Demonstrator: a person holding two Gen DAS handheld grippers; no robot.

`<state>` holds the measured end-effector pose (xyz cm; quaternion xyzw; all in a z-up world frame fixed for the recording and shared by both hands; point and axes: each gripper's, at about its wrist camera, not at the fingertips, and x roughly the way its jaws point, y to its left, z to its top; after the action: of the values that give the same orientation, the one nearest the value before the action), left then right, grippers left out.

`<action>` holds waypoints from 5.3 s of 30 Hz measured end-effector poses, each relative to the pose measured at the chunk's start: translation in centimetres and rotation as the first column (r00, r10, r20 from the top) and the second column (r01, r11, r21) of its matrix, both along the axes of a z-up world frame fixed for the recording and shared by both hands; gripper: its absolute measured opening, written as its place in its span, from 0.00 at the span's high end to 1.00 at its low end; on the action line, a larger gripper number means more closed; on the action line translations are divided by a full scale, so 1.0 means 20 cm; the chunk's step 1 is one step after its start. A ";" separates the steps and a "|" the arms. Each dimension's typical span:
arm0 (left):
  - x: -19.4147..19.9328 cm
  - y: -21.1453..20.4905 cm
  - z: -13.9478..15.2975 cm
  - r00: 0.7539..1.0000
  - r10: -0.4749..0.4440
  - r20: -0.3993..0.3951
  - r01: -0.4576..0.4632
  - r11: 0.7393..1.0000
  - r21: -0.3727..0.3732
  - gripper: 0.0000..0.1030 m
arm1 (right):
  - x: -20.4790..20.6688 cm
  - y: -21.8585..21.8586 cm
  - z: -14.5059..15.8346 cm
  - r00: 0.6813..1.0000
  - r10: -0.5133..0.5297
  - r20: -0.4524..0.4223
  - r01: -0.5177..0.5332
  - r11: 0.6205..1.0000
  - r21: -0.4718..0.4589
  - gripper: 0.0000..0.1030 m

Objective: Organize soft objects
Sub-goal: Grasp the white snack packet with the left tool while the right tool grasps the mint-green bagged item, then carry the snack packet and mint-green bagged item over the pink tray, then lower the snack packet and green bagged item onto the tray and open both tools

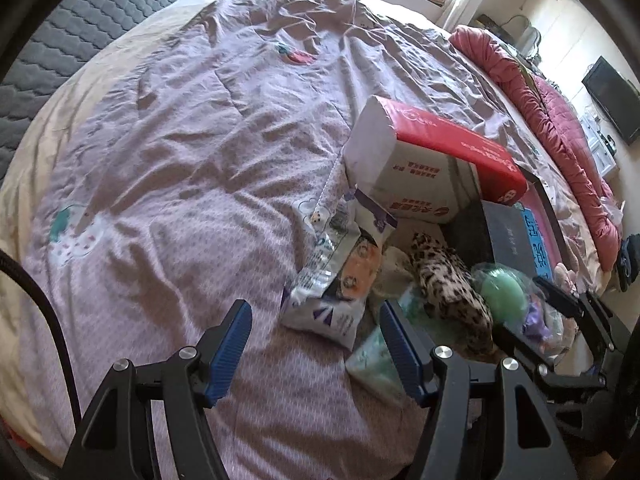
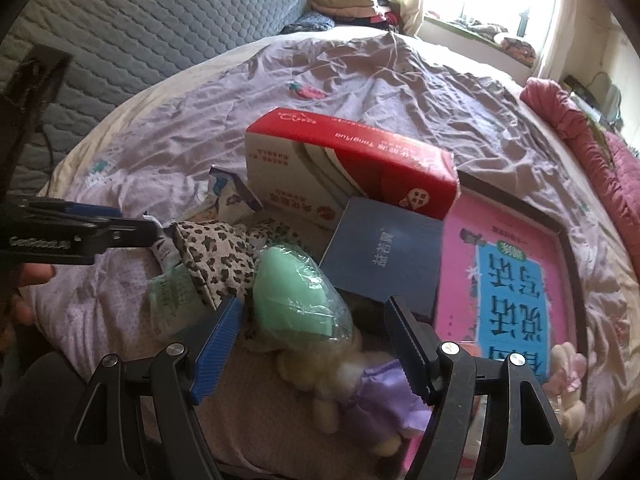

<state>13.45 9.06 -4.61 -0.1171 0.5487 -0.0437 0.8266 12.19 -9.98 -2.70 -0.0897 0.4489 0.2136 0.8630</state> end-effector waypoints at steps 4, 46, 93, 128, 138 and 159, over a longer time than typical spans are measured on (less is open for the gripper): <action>0.06 -0.03 -0.04 1.000 -0.026 -0.018 0.026 1.000 0.014 0.36 | 0.02 -0.01 -0.02 1.000 -0.007 -0.017 0.008 0.999 0.033 0.37; -0.07 0.02 0.07 0.996 0.045 0.080 -0.042 0.998 -0.037 0.56 | -0.04 -0.22 0.15 0.998 -0.051 -0.026 0.056 0.954 0.294 0.50; -0.25 -1.00 0.61 0.928 -0.272 0.254 0.270 0.962 0.043 0.56 | -0.19 -1.09 0.44 0.936 -0.351 0.033 0.314 0.871 0.377 0.50; -0.14 -1.28 0.33 0.921 -0.369 0.124 0.366 0.929 0.046 0.56 | -0.19 -1.34 0.35 0.881 -0.473 -0.004 0.446 0.826 0.344 0.50; -0.07 -1.33 0.20 0.929 -0.365 0.064 0.364 0.931 0.025 0.56 | -0.16 -1.32 0.31 0.890 -0.456 -0.008 0.432 0.838 0.332 0.50; 0.00 -1.33 0.06 0.941 -0.339 0.015 0.340 0.941 -0.004 0.56 | 0.00 -1.17 0.14 0.911 -0.405 -0.076 0.408 0.864 0.294 0.50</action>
<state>13.49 -17.56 -3.50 -0.0231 0.5547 -0.1880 0.8102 12.20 -33.41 0.11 0.1418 0.4246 0.0940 0.8893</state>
